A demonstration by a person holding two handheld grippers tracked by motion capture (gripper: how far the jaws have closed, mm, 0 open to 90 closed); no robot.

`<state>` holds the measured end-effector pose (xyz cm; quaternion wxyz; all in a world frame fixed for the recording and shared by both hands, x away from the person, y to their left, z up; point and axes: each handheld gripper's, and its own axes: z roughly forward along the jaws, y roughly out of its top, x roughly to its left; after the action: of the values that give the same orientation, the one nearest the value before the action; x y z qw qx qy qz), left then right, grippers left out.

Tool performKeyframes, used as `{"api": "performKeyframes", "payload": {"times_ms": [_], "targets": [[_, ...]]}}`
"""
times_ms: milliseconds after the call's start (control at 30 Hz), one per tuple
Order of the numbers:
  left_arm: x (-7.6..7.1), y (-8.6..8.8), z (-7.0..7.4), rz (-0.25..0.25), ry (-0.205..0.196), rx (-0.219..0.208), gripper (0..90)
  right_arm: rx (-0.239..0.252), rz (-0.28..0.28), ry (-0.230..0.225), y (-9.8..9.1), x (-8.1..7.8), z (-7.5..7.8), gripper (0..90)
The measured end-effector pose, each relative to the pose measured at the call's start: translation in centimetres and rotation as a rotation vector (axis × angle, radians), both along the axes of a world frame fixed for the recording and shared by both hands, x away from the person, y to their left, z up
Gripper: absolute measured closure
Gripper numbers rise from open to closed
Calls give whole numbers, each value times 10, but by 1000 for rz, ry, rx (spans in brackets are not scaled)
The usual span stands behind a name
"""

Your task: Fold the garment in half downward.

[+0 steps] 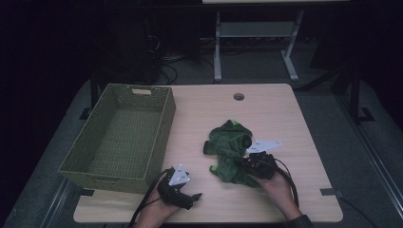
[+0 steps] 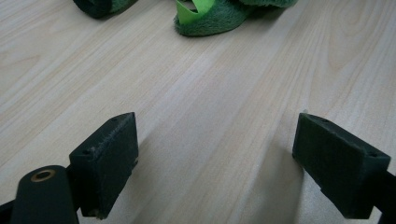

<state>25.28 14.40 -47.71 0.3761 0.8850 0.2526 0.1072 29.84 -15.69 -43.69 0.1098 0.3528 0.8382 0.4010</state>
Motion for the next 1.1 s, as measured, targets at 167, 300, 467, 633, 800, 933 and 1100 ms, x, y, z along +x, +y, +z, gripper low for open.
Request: {"api": "performKeyframes", "payload": {"times_ms": [167, 300, 467, 633, 800, 933, 1100], "targets": [[0, 0, 0, 0, 3, -2, 133, -77, 6, 67, 10, 7, -17, 878], [0, 0, 0, -1, 4, -3, 128, -85, 4, 88, 11, 10, -23, 874], [0, 0, 0, -4, 0, 0, 128, -53, -16, 35, -1, 3, -9, 720], [0, 1, 0, -11, 3, -1, 131, -33, -33, -17, -20, -5, 4, 562], [0, 1, 0, -9, 3, -4, 131, -7, -36, -28, -40, -14, 5, 513], [0, 1, 0, -12, 4, -1, 131, 11, -53, -8, -59, -23, 3, 516], [1, 1, 0, -11, 5, 1, 130, 25, -65, -14, -82, -36, -1, 538]]}}
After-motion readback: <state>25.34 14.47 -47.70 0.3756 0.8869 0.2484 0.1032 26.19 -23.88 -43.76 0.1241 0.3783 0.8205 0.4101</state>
